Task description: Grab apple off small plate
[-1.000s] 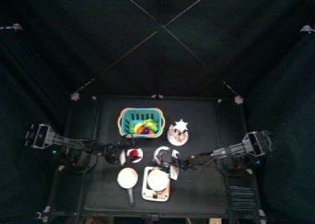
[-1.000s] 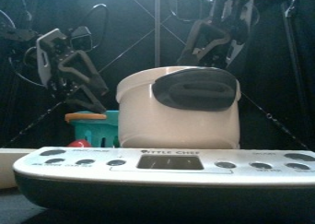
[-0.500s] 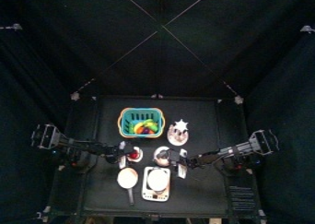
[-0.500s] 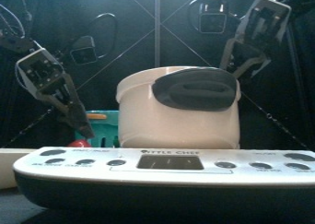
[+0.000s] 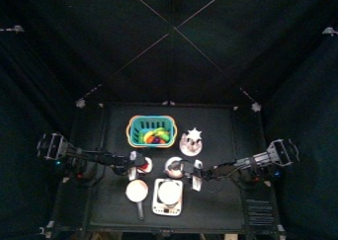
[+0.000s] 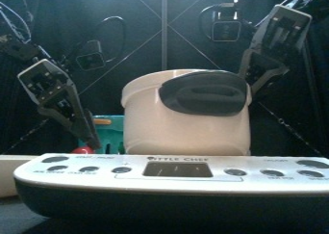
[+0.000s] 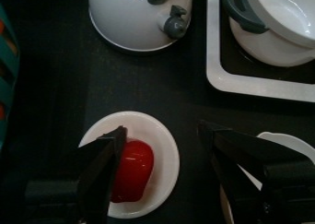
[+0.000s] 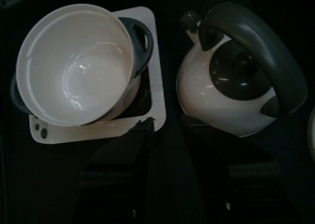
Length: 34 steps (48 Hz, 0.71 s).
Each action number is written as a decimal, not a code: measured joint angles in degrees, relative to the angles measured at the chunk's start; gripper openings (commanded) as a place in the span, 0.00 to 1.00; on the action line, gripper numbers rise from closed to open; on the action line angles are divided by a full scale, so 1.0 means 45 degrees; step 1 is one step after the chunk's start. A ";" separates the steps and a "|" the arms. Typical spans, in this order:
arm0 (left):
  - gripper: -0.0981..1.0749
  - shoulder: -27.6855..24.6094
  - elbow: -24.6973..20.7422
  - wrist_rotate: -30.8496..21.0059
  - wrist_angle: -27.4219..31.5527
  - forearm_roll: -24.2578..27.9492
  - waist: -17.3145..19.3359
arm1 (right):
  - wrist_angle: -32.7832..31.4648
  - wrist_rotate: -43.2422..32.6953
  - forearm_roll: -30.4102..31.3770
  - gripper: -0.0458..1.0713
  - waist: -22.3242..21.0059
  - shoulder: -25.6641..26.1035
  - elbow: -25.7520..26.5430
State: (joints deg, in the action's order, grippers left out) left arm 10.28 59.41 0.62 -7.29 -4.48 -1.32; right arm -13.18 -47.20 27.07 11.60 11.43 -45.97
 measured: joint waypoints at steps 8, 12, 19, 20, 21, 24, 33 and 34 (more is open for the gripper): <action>0.91 0.0059 -0.0234 0.0000 0.0684 0.0078 -0.0020 | 0.0000 0.0000 0.0000 0.68 0.0000 0.0000 -0.0059; 0.91 0.0137 -0.0469 -0.0039 0.1191 0.0117 -0.0020 | 0.0000 0.0000 0.0000 0.68 0.0000 -0.0020 -0.0059; 0.91 0.0273 -0.0703 -0.0039 0.1523 0.0410 -0.0020 | 0.0000 0.0000 0.0000 0.68 0.0000 0.0000 -0.0078; 0.91 0.0293 -0.0723 -0.0039 0.1523 0.0469 -0.0020 | 0.0000 0.0000 0.0000 0.68 0.0000 -0.0020 -0.0078; 0.91 0.0313 -0.0742 -0.0020 0.1523 0.0527 -0.0020 | 0.0000 0.0000 0.0000 0.68 0.0000 0.0000 -0.0078; 0.91 0.0410 -0.0742 -0.0020 0.1543 0.0645 -0.0020 | 0.0000 0.0000 0.0000 0.68 0.0000 0.0000 -0.0098; 0.91 0.0488 -0.0664 -0.0098 0.1641 0.0547 0.0156 | 0.0000 0.0000 0.0000 0.68 0.0000 0.0000 -0.0137; 0.91 0.0488 -0.0664 -0.0059 0.1641 0.0547 0.0176 | 0.0000 0.0000 0.0000 0.68 0.0000 -0.0020 -0.0137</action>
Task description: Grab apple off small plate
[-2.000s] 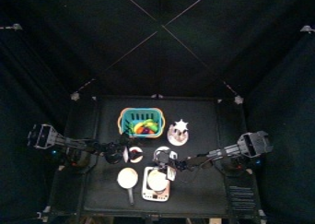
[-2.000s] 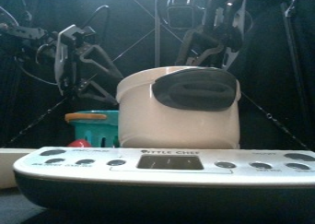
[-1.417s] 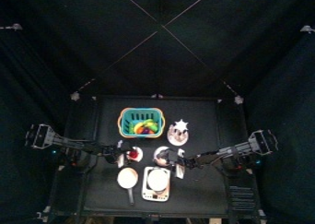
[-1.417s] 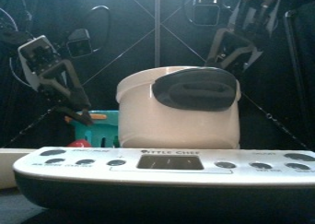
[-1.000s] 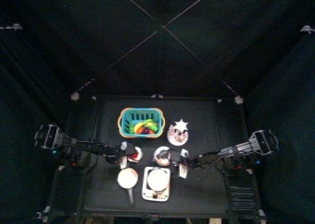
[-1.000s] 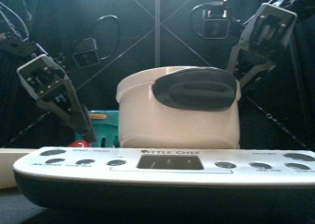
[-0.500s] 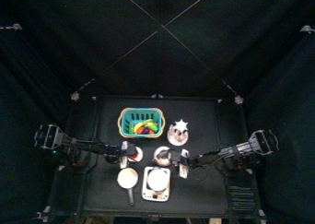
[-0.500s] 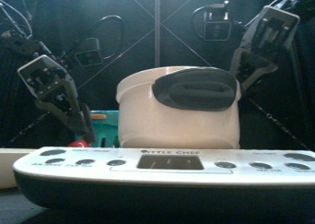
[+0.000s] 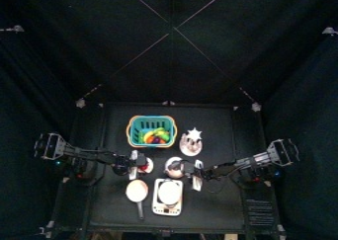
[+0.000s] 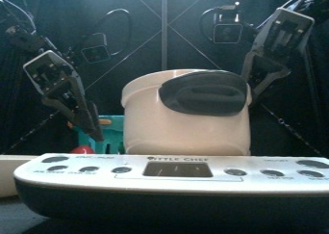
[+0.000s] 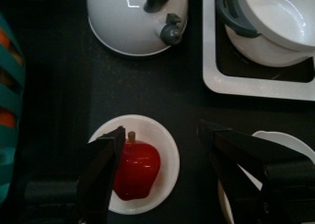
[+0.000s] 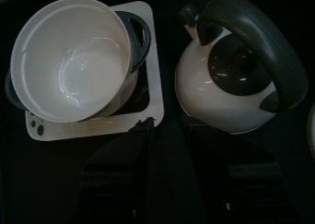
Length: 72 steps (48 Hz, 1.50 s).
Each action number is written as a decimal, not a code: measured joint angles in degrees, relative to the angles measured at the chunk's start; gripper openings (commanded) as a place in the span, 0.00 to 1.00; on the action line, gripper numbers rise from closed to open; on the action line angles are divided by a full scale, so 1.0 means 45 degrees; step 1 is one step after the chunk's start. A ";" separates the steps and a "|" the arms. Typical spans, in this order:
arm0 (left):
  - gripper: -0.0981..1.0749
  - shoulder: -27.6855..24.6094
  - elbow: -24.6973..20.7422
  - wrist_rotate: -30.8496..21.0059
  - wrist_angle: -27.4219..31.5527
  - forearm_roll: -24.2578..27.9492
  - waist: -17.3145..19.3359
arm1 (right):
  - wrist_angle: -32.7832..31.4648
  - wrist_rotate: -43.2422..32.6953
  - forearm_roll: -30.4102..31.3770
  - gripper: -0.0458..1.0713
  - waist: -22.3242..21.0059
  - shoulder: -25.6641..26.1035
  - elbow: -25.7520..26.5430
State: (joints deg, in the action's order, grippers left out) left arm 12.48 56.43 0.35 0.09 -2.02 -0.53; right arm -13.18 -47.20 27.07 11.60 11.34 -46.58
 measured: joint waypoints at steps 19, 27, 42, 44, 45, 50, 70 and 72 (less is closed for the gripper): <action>0.91 -0.0215 0.0020 0.0020 0.0684 0.0391 0.0488 | 0.0020 0.0000 0.0000 0.68 -0.0039 -0.0156 0.0000; 0.92 -0.0234 -0.0098 0.0059 0.0781 0.0449 0.0527 | 0.0039 0.0000 -0.0020 0.68 -0.0059 -0.0156 0.0000; 0.92 -0.0508 -0.0078 0.0039 0.1426 0.0586 0.0605 | 0.0039 0.0000 -0.0020 0.68 -0.0059 -0.0195 0.0000; 0.92 -0.0605 -0.0098 0.0039 0.1426 0.0566 0.0605 | 0.0039 0.0000 0.0000 0.68 -0.0059 -0.0195 0.0000; 0.92 -0.0645 -0.0098 0.0039 0.1445 0.0566 0.0605 | 0.0039 0.0000 -0.0020 0.68 -0.0059 -0.0195 0.0000; 0.92 -0.1035 -0.0137 0.0020 0.1445 0.0586 0.0625 | 0.0039 0.0000 -0.0020 0.68 -0.0078 -0.0215 0.0000; 0.91 -0.2109 -0.0547 0.0000 0.1523 0.0664 0.0645 | 0.0059 0.0000 -0.0020 0.68 -0.0078 -0.0234 -0.0020; 0.91 -0.2109 -0.0547 0.0000 0.1602 0.0664 0.0645 | 0.0059 0.0000 -0.0020 0.68 -0.0078 -0.0234 -0.0020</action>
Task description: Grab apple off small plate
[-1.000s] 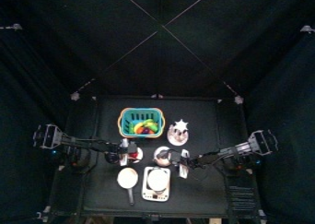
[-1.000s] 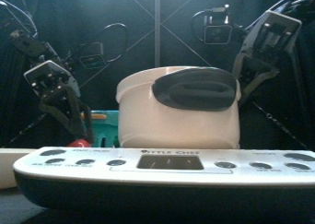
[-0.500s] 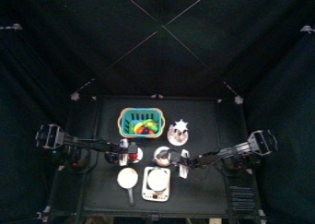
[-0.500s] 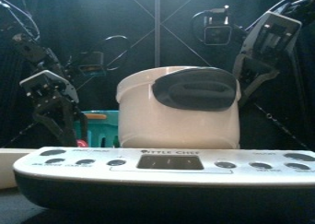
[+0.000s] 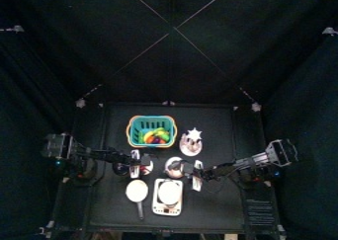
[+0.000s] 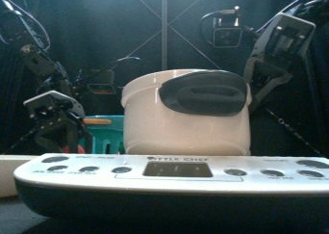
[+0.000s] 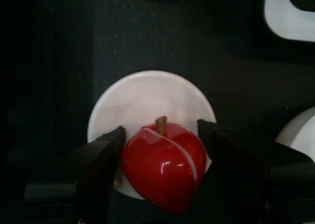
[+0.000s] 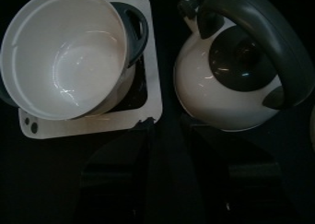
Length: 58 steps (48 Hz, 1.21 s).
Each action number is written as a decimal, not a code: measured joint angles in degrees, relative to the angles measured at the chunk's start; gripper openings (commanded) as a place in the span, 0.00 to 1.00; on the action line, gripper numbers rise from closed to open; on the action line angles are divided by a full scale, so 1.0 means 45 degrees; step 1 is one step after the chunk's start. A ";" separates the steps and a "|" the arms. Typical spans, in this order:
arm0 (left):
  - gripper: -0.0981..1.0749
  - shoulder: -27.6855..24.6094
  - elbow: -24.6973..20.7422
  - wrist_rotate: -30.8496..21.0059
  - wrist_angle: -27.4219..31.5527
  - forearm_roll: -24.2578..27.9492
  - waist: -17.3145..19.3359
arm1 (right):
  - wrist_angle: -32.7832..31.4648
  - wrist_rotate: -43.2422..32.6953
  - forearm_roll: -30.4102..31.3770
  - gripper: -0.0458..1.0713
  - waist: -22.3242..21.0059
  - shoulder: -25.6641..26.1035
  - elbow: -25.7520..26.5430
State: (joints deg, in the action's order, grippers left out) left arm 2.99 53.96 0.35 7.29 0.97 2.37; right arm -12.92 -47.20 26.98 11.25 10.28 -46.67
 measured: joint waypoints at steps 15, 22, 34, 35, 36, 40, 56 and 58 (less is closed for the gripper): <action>0.89 0.0039 -0.0020 0.0000 0.0508 0.0156 0.0020 | 0.0000 0.0000 0.0020 0.68 0.0000 -0.0020 0.0000; 0.79 0.0039 -0.0020 0.0039 0.0625 0.0195 0.0020 | 0.0000 0.0000 0.0000 0.68 0.0000 -0.0020 0.0000; 0.67 0.0117 -0.0039 0.0039 0.0723 0.0215 0.0039 | -0.0020 0.0020 0.0000 0.68 0.0000 -0.0020 0.0000; 0.67 0.0137 -0.0039 0.0039 0.0723 0.0215 0.0039 | -0.0020 0.0020 0.0000 0.68 0.0000 -0.0020 0.0000; 0.67 0.0176 -0.0039 0.0039 0.0723 0.0215 0.0020 | 0.0000 0.0020 0.0000 0.68 0.0000 -0.0020 0.0000; 0.67 0.0410 -0.0059 0.0039 0.0723 0.0215 0.0020 | -0.0039 0.0020 0.0020 0.68 0.0000 -0.0020 0.0000; 0.67 0.2324 -0.0117 0.0039 0.0684 0.0469 -0.0215 | -0.0059 0.0020 0.0020 0.68 -0.0020 -0.0020 -0.0039; 0.67 0.2500 -0.0137 0.0039 0.0605 0.0469 -0.0273 | -0.0059 0.0020 0.0020 0.68 -0.0020 -0.0020 -0.0059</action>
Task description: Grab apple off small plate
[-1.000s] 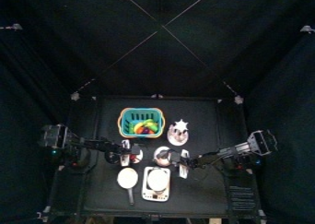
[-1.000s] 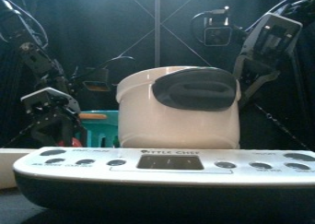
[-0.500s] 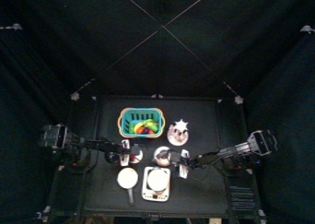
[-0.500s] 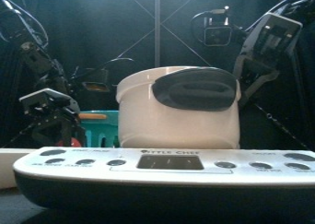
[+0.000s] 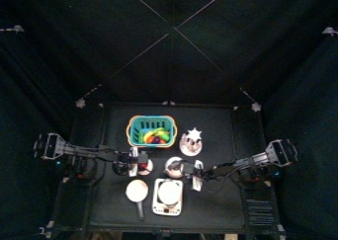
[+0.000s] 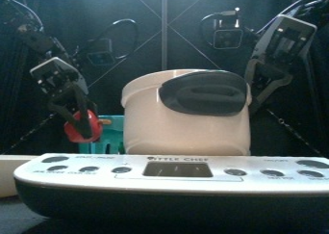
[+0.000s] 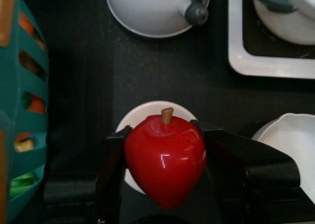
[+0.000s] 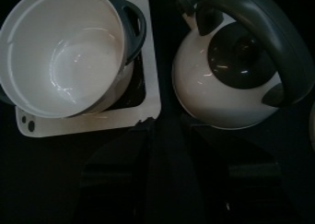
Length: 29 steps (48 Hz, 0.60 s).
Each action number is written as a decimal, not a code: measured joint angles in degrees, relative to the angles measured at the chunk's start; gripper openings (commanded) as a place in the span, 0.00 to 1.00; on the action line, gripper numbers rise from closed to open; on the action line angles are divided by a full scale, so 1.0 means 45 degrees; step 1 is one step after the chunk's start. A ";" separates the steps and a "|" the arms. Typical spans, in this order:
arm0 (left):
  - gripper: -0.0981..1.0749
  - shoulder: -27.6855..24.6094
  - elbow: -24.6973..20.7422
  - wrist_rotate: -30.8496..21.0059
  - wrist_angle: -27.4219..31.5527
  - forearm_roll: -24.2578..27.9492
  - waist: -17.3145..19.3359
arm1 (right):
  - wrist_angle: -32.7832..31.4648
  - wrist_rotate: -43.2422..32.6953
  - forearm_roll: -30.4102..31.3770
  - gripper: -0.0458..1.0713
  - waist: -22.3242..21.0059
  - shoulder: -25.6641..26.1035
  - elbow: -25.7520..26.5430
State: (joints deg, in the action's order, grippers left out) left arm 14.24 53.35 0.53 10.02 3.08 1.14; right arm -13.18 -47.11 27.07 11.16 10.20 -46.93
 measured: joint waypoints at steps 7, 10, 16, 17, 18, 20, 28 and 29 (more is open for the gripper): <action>0.67 0.0723 -0.0176 -0.0020 -0.0742 0.0020 -0.0449 | 0.0000 0.0000 0.0000 0.68 0.0000 0.0000 -0.0020; 0.67 0.0781 -0.0254 -0.0020 -0.1211 0.0020 -0.0723 | 0.0000 0.0000 0.0000 0.68 0.0000 0.0000 -0.0020; 0.67 0.0742 -0.0273 -0.0020 -0.1641 0.0020 -0.1113 | 0.0000 0.0000 0.0000 0.68 0.0000 0.0000 -0.0020; 0.67 0.0742 -0.0273 0.0000 -0.1660 0.0020 -0.1152 | 0.0000 0.0000 0.0000 0.68 0.0000 0.0000 -0.0020; 0.67 0.0723 -0.0273 0.0000 -0.1641 0.0020 -0.1133 | 0.0000 0.0000 -0.0020 0.68 0.0000 0.0000 -0.0020; 0.67 0.0723 -0.0273 0.0000 -0.1641 0.0020 -0.1152 | 0.0000 0.0000 -0.0020 0.68 0.0000 0.0000 -0.0020; 0.67 0.0703 -0.0273 0.0000 -0.1641 0.0020 -0.1152 | 0.0000 0.0000 -0.0020 0.68 0.0000 0.0000 -0.0020; 0.67 0.0723 -0.0273 -0.0020 -0.1641 0.0020 -0.1152 | 0.0000 0.0000 0.0000 0.68 0.0020 0.0000 -0.0020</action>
State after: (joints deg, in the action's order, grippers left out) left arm 17.49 52.12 0.44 2.64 3.16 -4.04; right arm -13.18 -47.11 27.07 11.25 10.20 -47.02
